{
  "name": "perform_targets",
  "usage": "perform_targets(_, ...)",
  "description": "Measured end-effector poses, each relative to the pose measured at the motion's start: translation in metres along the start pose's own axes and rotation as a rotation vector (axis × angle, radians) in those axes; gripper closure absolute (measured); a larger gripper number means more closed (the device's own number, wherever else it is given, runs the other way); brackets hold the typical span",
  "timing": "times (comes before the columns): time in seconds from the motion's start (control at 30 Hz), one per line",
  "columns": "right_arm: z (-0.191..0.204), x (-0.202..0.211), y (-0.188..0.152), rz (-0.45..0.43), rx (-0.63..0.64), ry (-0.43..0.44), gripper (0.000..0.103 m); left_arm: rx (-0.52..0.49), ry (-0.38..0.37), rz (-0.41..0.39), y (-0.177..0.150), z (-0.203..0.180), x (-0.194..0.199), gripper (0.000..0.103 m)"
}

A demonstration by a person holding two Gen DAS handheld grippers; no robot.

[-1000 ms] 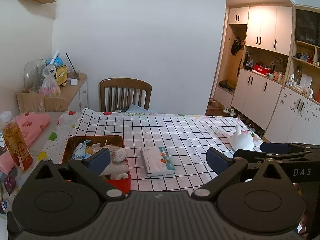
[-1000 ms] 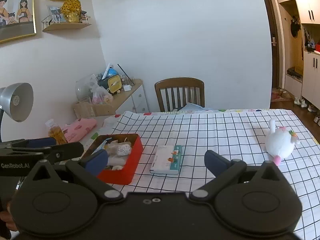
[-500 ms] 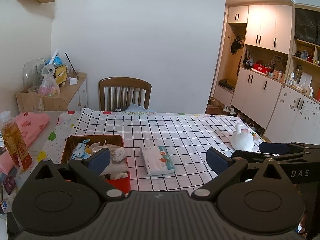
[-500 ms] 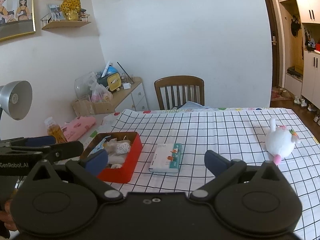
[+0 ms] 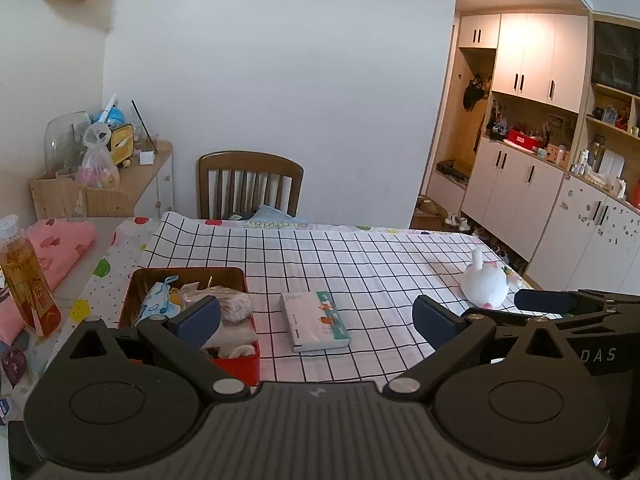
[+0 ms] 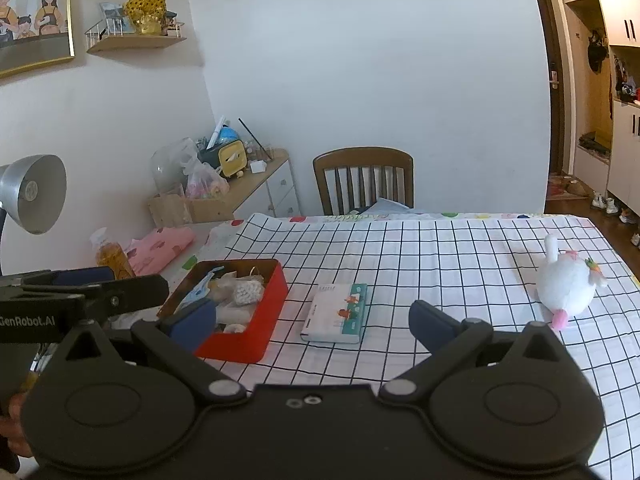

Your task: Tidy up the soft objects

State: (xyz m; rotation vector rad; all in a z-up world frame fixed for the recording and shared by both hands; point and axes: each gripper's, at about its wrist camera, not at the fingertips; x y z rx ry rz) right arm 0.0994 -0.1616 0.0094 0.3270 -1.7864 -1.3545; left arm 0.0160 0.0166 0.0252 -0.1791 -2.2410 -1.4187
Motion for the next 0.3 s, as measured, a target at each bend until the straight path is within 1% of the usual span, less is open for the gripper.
perform_targets(0.3, 0.0, -0.0072, 0.0006, 0.008, 0.01, 0.011, 0.0, 0.008, 0.012, 0.004, 0.0022, 0.0024, -0.0065, 0.0)
Point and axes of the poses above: each gripper's, at about its wrist camera, not at the fingertips, and x roughly against the way its jaws point, z to its left, y to its top, and after that the axes turned 15 degrees about x, right-handed
